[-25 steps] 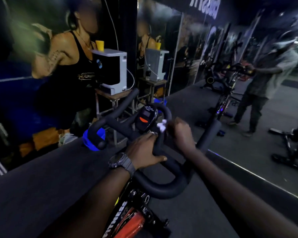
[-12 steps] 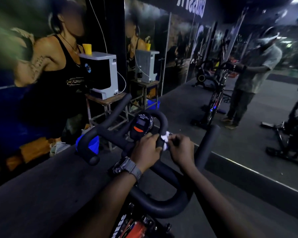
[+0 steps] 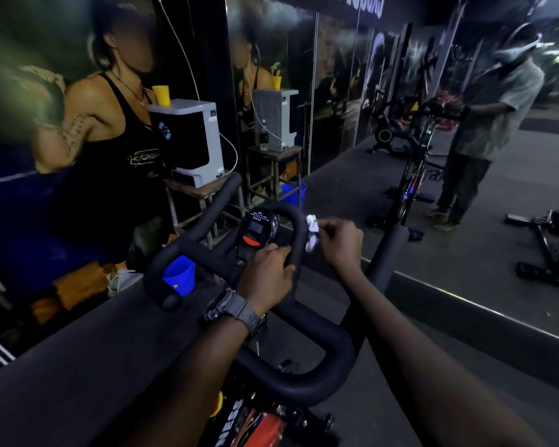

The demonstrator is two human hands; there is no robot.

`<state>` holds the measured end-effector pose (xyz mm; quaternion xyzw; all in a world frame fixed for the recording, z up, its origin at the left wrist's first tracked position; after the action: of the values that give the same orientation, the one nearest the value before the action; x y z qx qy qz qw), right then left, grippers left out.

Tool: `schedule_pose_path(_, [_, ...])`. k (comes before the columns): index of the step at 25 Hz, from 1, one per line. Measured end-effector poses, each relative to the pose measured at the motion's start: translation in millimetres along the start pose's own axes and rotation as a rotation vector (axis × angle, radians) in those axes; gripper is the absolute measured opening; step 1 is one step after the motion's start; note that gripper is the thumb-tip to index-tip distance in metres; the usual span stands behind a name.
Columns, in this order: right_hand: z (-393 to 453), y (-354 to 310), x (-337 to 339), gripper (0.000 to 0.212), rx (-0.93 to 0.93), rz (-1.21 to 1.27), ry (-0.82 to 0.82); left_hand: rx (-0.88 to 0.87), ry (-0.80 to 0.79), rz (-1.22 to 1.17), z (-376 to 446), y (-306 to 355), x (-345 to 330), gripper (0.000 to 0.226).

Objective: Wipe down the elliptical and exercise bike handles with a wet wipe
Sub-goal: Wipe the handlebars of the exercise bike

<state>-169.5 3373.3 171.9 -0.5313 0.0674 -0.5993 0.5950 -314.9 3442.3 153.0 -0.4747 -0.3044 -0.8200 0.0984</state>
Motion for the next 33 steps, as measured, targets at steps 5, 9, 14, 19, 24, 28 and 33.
schedule_pose_path(5, [-62.7,13.8,-14.9,0.012,-0.012,0.082,-0.075,0.007,0.003,-0.013,0.3,-0.6,0.9,0.033])
schedule_pose_path(9, [-9.9,13.2,-8.0,0.011,-0.113,0.174,0.002,0.046,-0.011,0.050,4.9,1.9,-0.7,0.034])
schedule_pose_path(14, [-56.4,-4.9,-6.2,0.012,0.169,0.031,-0.057,0.041,0.009,0.020,4.2,1.0,-0.1,0.024])
schedule_pose_path(19, [-2.9,-43.3,-8.1,0.015,0.280,-0.144,-0.062,0.040,0.075,0.025,-1.1,0.0,-1.0,0.027])
schedule_pose_path(24, [85.8,-77.9,-48.5,0.023,0.214,-0.436,-0.298,-0.022,0.031,0.027,-9.9,-2.8,-5.5,0.042])
schedule_pose_path(28, [55.2,-58.4,-29.5,0.019,0.432,-0.559,-0.343,-0.180,-0.027,0.139,-21.9,-12.4,0.4,0.050])
schedule_pose_path(33, [76.4,-76.0,-46.3,0.023,0.406,-0.495,-0.319,-0.279,0.149,0.197,-18.9,-9.3,17.1,0.060])
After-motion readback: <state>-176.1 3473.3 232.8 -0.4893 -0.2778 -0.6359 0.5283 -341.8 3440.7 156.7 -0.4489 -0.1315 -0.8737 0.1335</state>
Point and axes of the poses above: each hand's wrist, its own z-axis towards the middle knuckle, its own x-axis out of the back of the hand, y = z × x, the point moved 7 cm from there along z, towards the middle knuckle, and after that the axes turned 1 degree about z, right-handed, at the moved point
